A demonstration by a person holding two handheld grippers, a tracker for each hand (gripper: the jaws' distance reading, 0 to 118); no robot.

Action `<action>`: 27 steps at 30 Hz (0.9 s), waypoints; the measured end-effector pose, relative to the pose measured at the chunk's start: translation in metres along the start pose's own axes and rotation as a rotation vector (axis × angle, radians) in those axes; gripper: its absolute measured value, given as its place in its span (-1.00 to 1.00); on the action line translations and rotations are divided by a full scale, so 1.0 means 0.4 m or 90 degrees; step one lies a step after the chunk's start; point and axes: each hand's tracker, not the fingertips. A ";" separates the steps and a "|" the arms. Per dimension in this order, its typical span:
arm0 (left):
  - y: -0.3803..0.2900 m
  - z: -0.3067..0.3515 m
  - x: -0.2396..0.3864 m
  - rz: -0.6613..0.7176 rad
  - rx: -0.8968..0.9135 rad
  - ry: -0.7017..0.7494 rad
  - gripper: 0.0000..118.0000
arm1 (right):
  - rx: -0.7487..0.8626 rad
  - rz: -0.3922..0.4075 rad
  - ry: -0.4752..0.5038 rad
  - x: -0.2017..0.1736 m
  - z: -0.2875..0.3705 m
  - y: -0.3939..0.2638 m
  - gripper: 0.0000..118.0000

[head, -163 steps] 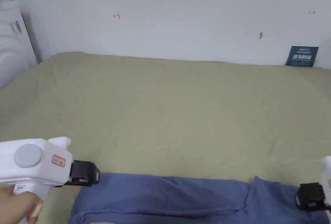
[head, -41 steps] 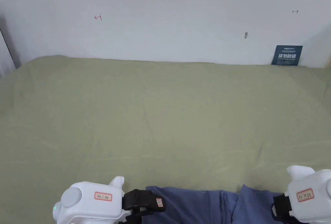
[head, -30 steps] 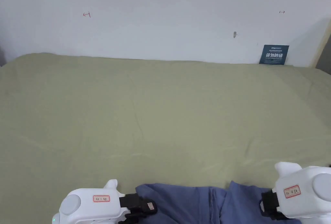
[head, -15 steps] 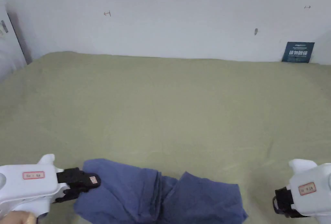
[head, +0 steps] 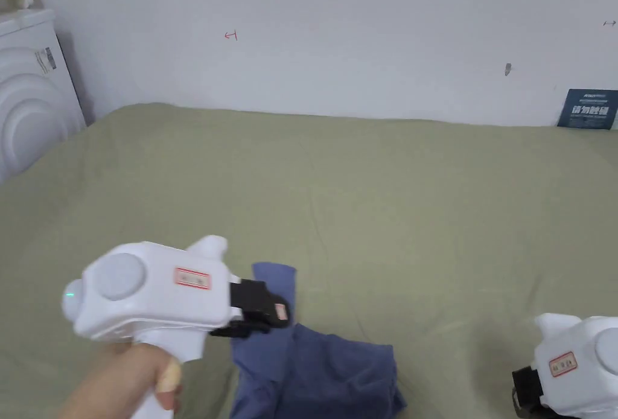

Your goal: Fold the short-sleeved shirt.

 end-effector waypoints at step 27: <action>-0.119 -0.323 -0.038 0.044 -0.112 -0.179 -0.94 | 0.011 -0.011 0.008 0.009 0.013 -0.024 -1.00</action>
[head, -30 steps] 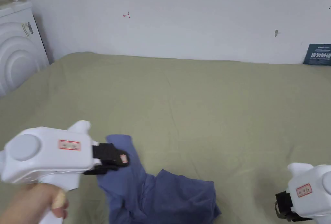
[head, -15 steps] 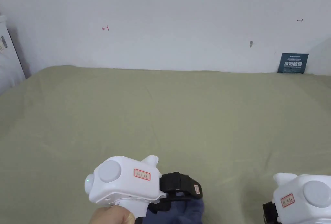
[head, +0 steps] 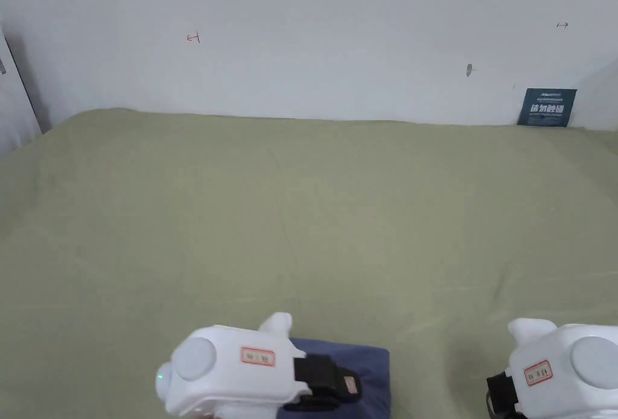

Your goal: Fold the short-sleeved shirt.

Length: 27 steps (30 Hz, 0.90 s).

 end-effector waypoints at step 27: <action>0.022 0.460 -0.228 0.066 0.180 0.090 -0.99 | -0.057 0.048 0.204 -0.358 -0.130 0.089 -1.00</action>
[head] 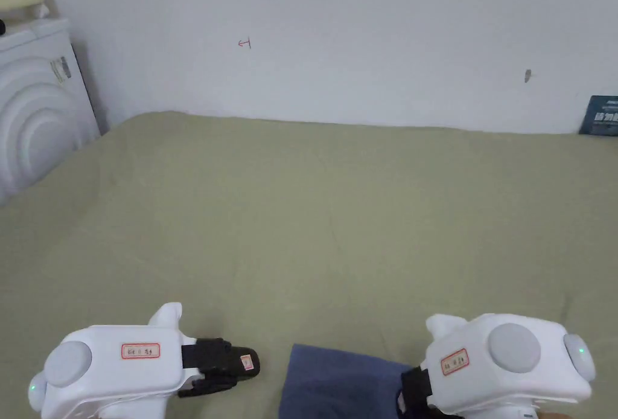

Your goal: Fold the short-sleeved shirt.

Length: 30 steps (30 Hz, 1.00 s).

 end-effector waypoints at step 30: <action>-0.050 -0.264 -0.087 0.016 -0.135 -0.009 -0.54 | -0.015 -0.080 -0.014 0.039 -0.137 -0.026 -1.00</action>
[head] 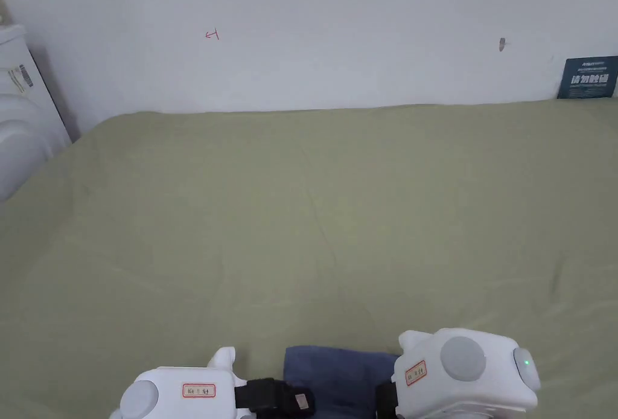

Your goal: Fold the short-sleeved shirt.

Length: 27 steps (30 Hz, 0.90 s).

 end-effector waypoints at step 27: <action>0.136 0.394 -0.129 -0.009 0.082 0.019 -0.60 | 0.034 0.120 -0.014 -0.309 -0.026 0.053 -1.00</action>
